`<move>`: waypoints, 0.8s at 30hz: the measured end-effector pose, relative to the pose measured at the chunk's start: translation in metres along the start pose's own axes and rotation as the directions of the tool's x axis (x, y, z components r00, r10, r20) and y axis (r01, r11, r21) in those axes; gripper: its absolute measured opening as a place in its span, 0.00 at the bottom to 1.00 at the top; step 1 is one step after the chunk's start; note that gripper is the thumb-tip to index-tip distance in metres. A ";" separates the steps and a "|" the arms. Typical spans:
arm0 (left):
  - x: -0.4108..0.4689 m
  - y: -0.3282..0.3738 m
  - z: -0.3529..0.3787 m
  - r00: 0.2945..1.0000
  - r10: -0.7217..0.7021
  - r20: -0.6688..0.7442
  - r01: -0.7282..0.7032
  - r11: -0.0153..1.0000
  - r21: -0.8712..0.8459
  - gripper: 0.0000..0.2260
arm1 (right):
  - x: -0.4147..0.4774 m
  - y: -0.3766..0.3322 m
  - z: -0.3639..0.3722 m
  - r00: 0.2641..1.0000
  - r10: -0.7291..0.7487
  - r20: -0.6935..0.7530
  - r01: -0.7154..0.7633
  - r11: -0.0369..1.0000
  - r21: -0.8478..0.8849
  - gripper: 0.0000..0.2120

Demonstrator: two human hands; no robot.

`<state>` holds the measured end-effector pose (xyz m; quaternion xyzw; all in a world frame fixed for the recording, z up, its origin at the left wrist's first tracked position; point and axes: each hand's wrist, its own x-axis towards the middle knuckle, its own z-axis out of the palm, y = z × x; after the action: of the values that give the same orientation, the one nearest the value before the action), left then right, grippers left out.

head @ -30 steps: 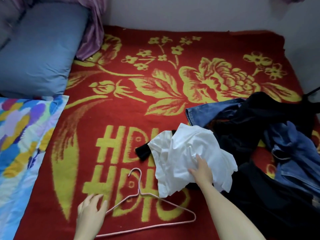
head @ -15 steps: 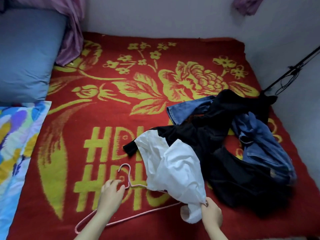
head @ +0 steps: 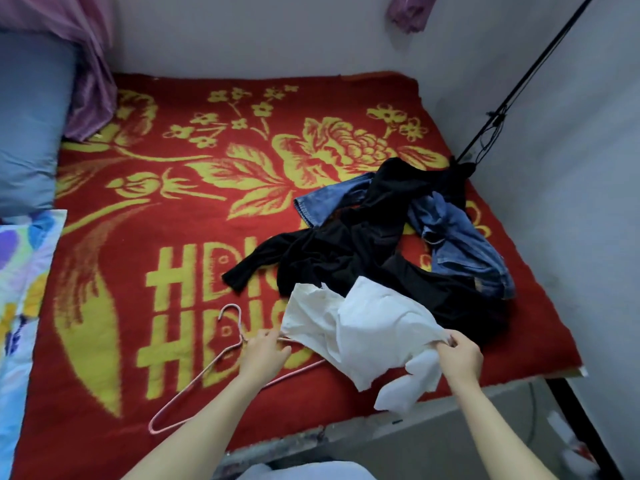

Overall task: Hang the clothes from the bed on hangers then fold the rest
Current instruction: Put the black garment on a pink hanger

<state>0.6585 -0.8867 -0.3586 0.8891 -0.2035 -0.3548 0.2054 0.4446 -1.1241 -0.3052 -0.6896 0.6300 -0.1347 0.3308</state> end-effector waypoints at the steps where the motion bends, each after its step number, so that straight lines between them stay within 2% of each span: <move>1: -0.002 0.003 0.003 1.000 0.013 0.009 -0.014 1.000 0.006 0.20 | 0.002 0.000 -0.012 0.999 -0.009 -0.032 0.010 1.000 0.021 0.14; 3: -0.006 0.006 0.008 0.999 0.022 0.026 -0.022 1.000 0.020 0.20 | 0.011 -0.001 -0.034 0.995 -0.019 -0.093 0.025 0.998 0.064 0.09; 7: -0.014 0.011 0.017 1.000 0.029 0.010 -0.029 0.999 0.032 0.19 | 0.039 -0.010 -0.065 0.981 -0.054 -0.187 0.067 0.996 0.060 0.09; 11: -0.021 0.003 0.018 1.000 0.017 0.001 -0.017 1.000 0.009 0.20 | 0.059 -0.019 -0.058 0.982 -0.081 -0.171 0.081 0.997 -0.006 0.05; 15: -0.024 -0.013 0.013 0.998 -0.052 -0.043 0.052 0.999 -0.006 0.20 | 0.073 -0.016 -0.016 0.998 -0.062 0.006 0.062 0.991 -0.118 0.10; 18: -0.026 -0.025 0.007 0.990 -0.103 -0.091 0.101 0.994 -0.030 0.19 | 0.072 -0.018 0.023 0.982 -0.037 0.183 0.057 0.992 -0.109 0.15; 24: -0.032 -0.044 0.009 0.966 -0.212 -0.145 0.198 0.975 -0.104 0.19 | 0.054 -0.028 0.080 0.873 -0.049 0.484 0.164 0.967 -0.197 0.19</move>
<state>0.6408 -0.8359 -0.3693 0.9203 -0.0777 -0.3125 0.2220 0.5236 -1.1528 -0.3599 -0.7692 0.5016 0.0950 0.3843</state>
